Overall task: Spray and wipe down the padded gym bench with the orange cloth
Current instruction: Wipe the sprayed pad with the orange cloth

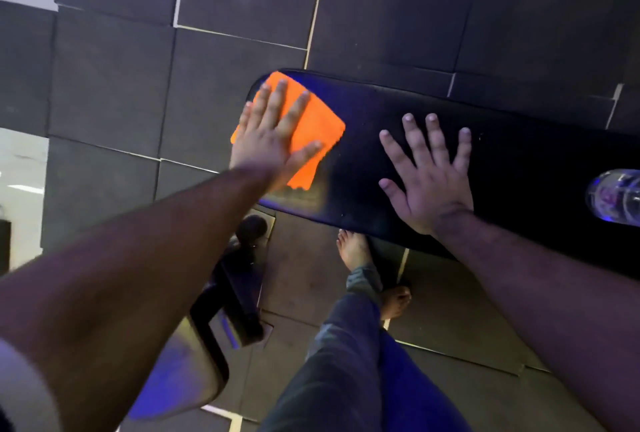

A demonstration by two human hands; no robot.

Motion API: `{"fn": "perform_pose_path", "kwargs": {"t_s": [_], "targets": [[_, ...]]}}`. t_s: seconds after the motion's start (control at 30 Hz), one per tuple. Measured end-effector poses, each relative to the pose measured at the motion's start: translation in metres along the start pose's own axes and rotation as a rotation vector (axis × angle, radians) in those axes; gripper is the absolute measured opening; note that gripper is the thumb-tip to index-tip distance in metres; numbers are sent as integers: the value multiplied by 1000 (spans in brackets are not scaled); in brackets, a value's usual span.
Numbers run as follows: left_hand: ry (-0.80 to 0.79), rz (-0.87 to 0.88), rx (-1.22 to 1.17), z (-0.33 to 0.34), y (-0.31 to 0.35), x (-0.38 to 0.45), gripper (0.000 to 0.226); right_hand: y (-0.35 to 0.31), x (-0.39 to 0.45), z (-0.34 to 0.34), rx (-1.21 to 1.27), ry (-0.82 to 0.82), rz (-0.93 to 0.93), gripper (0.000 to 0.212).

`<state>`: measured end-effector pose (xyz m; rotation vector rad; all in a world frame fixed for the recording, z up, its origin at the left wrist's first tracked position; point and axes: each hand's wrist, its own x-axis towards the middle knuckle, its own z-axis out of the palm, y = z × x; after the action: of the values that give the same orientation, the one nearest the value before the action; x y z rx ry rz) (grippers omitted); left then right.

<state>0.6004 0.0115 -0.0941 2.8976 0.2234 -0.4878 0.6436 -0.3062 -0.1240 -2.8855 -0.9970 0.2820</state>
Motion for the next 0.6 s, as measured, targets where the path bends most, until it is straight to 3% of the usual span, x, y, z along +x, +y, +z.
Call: {"fn": "perform_pose_path", "kwargs": {"t_s": [0.07,0.13,0.23,0.3,0.37,0.47,0.53,0.6], "targets": [[30,-214,-72,-9,37,29,89,0,-1,-2,11,7,0,78],[21,-266,-78,-14,79,44,87,1,-2,-6,38,19,0,73],[-41,79,22,-4,107,15,83,9,-14,-17,143,117,-9,63],[-74,346,103,3,79,-14,84,21,-29,-22,164,152,14,59],[-122,409,177,-3,44,-23,88,35,-57,-22,121,134,116,60],[-108,96,121,-11,43,-2,89,59,-99,-17,48,83,266,70],[-26,-115,1,-11,79,25,84,67,-106,-16,45,33,310,76],[13,-220,-77,-8,119,46,80,68,-104,-12,48,18,321,78]]}}
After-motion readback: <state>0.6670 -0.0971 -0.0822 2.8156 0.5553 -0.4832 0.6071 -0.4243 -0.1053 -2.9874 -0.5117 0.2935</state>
